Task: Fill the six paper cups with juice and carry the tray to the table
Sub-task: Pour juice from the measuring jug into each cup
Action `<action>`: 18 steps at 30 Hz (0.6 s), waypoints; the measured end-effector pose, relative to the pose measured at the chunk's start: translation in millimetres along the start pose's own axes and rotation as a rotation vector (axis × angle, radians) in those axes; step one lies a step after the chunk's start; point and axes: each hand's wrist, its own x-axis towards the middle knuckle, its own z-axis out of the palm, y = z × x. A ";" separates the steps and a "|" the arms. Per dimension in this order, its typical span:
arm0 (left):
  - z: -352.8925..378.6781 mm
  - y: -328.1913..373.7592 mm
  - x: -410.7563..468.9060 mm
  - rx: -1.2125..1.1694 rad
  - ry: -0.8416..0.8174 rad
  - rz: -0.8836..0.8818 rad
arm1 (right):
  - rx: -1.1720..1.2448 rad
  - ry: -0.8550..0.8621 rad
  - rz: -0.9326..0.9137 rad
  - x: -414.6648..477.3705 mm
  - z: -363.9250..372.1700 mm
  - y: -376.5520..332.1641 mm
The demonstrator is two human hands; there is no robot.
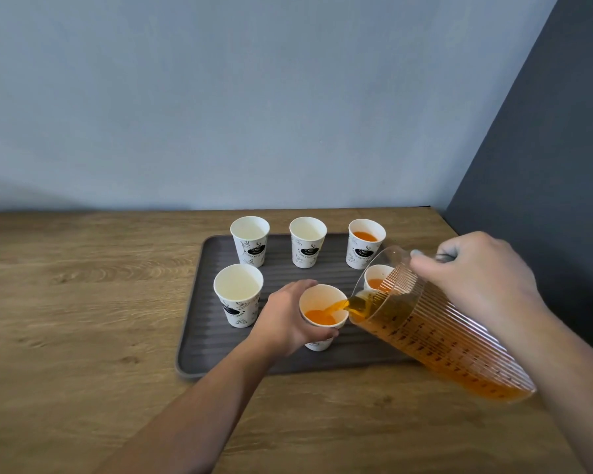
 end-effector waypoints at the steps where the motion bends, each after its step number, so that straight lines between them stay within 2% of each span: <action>1: -0.1 0.0 -0.1 0.000 -0.001 0.002 | -0.002 -0.002 0.000 0.0 0.1 -0.4; 18: -1.6 0.2 1.0 -0.001 -0.028 -0.018 | -0.024 0.001 -0.024 2.8 -0.2 -3.4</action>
